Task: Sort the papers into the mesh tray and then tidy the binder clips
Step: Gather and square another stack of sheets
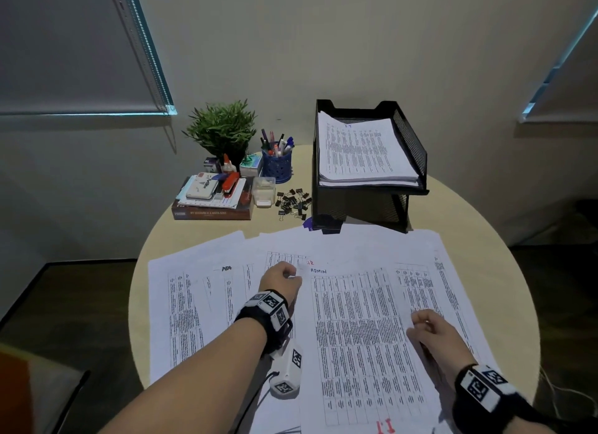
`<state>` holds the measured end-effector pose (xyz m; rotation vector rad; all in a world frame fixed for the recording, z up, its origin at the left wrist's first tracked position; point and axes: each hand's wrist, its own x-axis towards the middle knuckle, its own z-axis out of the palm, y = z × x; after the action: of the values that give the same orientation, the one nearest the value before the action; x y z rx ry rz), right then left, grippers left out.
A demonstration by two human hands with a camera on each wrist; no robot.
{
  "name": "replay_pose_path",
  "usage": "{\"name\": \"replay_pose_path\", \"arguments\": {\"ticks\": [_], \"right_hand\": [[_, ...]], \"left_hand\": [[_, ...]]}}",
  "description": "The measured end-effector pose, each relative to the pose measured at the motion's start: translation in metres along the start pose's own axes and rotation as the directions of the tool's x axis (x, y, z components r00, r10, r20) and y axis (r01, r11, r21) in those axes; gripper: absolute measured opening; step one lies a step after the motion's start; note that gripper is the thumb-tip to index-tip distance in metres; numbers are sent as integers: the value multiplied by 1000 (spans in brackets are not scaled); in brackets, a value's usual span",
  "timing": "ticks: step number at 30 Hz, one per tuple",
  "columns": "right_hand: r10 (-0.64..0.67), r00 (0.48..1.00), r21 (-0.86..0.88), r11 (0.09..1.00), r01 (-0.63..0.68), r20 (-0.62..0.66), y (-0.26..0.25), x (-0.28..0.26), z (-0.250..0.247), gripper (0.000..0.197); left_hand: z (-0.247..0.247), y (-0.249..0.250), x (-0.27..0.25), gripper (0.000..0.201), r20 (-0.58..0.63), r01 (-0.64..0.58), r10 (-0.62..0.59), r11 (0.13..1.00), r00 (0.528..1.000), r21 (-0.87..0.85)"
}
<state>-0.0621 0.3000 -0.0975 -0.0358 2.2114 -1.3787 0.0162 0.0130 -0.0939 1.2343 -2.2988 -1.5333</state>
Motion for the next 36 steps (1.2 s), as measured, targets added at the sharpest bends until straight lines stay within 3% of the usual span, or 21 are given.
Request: {"name": "replay_pose_path", "arguments": {"ticks": [4, 7, 8, 10, 12, 16, 21, 23, 25, 28, 32, 36], "right_hand": [[35, 999, 177, 983, -41, 34, -7, 2, 5, 23], [69, 991, 331, 938, -103, 111, -14, 4, 10, 35], [74, 986, 318, 941, -118, 147, -14, 5, 12, 39], [72, 981, 232, 966, -114, 183, -18, 6, 20, 27], [62, 984, 174, 980, -92, 167, -18, 7, 26, 18], [69, 994, 91, 993, -77, 78, -12, 14, 32, 18], [108, 991, 137, 983, -119, 84, -12, 12, 33, 5], [114, 990, 162, 979, -125, 77, -9, 12, 34, 8], [103, 992, 188, 975, -115, 70, -11, 10, 35, 15], [79, 995, 202, 975, -90, 60, -16, 6, 35, 16], [51, 997, 239, 969, -65, 63, -18, 4, 35, 15], [105, 992, 275, 954, -119, 66, -10, 10, 36, 18]], "left_hand": [[1, 1, 2, 25, -40, -52, 46, 989, 998, -140], [0, 3, 4, 13, -84, 3, -26, 963, 996, -268], [-1, 3, 4, 10, -108, 27, -61, 956, 992, -291], [-2, 2, 4, 10, -133, 77, -122, 950, 984, -302], [-7, -2, 5, 9, -136, 110, -148, 961, 980, -253], [-32, -21, 6, 5, -163, 95, -99, 995, 982, -32], [-71, -48, 5, 52, -304, 281, -199, 925, 932, 257], [-80, -52, 1, 72, -296, 362, -281, 891, 913, 273], [-84, -56, 2, 78, -256, 390, -321, 873, 912, 293], [-88, -61, 7, 64, -264, 369, -305, 897, 915, 245], [-87, -68, -1, 12, -328, 144, -134, 990, 935, 6], [-80, -68, -9, 15, -148, 136, -171, 967, 974, -217]]}}
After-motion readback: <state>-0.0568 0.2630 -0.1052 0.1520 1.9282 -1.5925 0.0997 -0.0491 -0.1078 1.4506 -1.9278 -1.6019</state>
